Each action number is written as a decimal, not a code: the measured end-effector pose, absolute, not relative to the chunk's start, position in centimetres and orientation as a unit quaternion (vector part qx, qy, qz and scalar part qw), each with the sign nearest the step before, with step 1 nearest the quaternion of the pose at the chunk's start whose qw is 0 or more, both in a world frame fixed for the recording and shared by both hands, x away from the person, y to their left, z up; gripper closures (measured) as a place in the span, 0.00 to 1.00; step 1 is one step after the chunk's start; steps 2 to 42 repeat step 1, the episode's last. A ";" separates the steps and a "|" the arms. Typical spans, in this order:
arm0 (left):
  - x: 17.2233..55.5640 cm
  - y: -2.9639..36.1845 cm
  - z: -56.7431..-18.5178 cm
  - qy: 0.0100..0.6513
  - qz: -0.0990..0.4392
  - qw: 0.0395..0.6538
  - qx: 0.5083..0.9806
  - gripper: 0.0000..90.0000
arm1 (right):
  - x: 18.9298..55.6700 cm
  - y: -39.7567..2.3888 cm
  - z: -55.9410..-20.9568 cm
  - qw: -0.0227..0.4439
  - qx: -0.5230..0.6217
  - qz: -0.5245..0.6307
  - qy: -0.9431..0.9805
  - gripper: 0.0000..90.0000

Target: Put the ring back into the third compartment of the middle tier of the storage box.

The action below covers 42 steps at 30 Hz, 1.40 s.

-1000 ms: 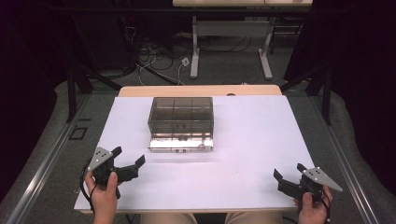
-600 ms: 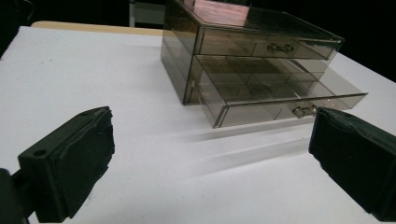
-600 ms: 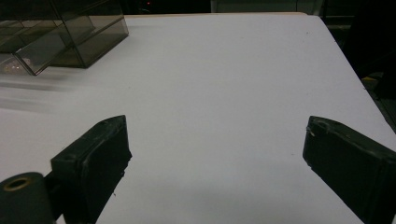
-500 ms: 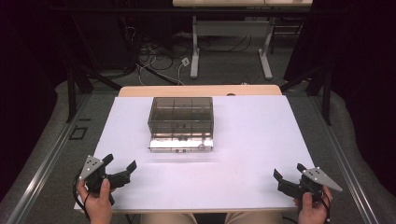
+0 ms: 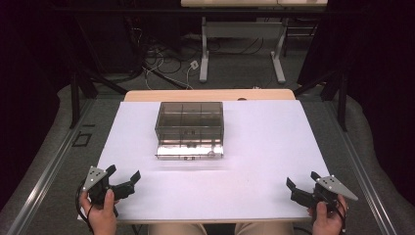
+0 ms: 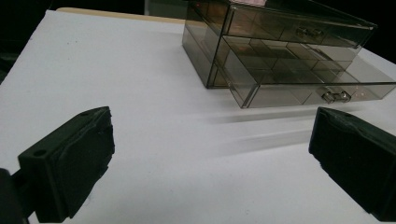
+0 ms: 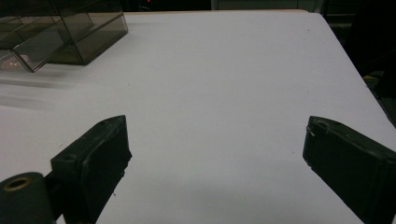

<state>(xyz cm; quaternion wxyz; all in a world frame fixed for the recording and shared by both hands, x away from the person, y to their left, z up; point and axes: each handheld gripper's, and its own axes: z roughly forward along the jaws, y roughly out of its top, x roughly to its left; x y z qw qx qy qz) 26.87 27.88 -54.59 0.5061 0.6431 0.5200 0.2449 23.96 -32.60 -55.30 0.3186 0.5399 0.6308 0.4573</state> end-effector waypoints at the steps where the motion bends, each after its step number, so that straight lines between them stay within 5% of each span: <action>1: 26.9 27.9 -54.6 0.523 0.245 0.506 0.641 0.01 | 24.0 -32.7 -55.3 0.318 0.541 0.453 0.633 0.08; 42: 26.9 27.9 -54.6 0.523 0.245 0.506 0.641 0.01 | 24.0 -32.7 -55.3 0.318 0.541 0.453 0.633 0.08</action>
